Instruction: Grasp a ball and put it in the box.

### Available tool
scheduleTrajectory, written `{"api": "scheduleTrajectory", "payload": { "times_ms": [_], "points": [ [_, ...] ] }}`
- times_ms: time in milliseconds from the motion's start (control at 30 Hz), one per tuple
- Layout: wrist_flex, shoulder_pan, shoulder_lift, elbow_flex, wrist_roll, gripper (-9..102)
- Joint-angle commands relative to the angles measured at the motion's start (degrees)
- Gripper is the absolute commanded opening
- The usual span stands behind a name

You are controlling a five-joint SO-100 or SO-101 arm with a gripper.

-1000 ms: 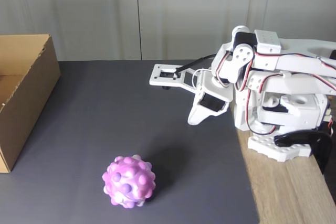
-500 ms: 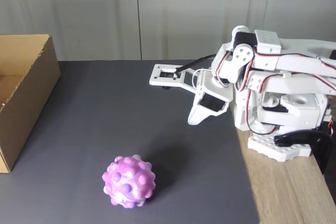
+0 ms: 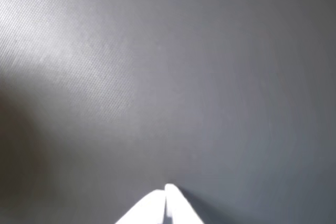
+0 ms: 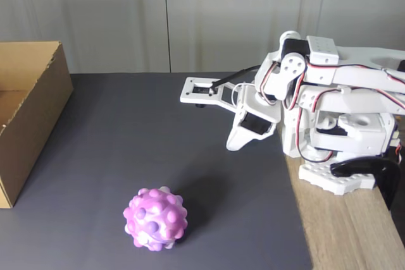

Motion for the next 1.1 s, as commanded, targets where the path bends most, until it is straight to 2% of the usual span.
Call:
{"api": "scheduleTrajectory", "payload": {
  "times_ms": [0,67,433,667,1067],
  "points": [
    [1.4,-0.8,-0.4,0.1,-2.3,1],
    [2.0,-0.7,-0.4,0.1,-5.5,1],
    [1.8,0.7,-0.4,0.1,-3.5,1],
    [-1.7,-0.3,-0.5,-1.0,-1.4,4],
    [-6.4,-13.4,-0.4,-10.2,-4.3,0]
  ]
}}
